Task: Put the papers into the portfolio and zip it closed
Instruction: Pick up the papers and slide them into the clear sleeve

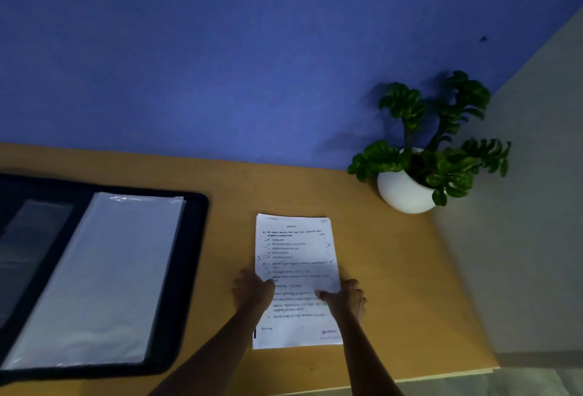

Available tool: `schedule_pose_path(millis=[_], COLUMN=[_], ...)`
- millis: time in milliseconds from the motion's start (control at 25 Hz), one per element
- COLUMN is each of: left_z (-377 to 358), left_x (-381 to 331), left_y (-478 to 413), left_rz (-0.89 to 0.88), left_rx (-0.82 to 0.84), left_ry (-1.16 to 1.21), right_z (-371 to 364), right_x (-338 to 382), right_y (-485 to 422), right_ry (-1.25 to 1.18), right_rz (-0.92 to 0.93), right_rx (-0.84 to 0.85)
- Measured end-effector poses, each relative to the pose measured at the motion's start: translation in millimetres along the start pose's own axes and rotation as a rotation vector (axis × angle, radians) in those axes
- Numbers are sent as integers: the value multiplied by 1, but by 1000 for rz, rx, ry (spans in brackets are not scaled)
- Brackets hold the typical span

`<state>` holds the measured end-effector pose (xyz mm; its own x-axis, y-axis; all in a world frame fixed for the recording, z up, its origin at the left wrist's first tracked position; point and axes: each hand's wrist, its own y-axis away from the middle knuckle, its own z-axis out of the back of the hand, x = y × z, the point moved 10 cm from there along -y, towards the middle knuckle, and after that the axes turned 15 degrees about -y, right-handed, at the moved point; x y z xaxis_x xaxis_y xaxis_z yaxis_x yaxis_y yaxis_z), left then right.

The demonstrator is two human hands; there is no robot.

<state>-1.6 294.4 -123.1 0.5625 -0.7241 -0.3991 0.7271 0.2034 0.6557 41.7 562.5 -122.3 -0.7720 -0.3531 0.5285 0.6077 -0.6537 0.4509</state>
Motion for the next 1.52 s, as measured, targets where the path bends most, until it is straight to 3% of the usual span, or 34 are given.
schedule_pose_path(millis=[160, 360, 520, 640, 840, 1120, 1520], left_z=[-6, -10, 3, 45, 85, 91, 98], left_x=[1, 7, -2, -4, -9, -6, -6], left_y=[-4, 13, 29, 50, 68, 64, 53], left_rz=[-27, -7, -210, -378, -549, -618, -565], left_rx=[-16, -36, -81, -266, -377, -383, -358], left_ry=[3, 26, 255, 438, 594, 535, 320], right_z=[-5, -19, -9, 13, 24, 35, 15], right_x=[-8, -7, 14, 42, 79, 76, 50], right_y=[-7, 4, 27, 47, 68, 77, 52], right_ry=[-149, -248, -510, -731, -933, -872, -717], right_rz=[-35, 59, 251, 444, 549, 632, 520], right_rx=[71, 161, 225, 246, 343, 259, 251])
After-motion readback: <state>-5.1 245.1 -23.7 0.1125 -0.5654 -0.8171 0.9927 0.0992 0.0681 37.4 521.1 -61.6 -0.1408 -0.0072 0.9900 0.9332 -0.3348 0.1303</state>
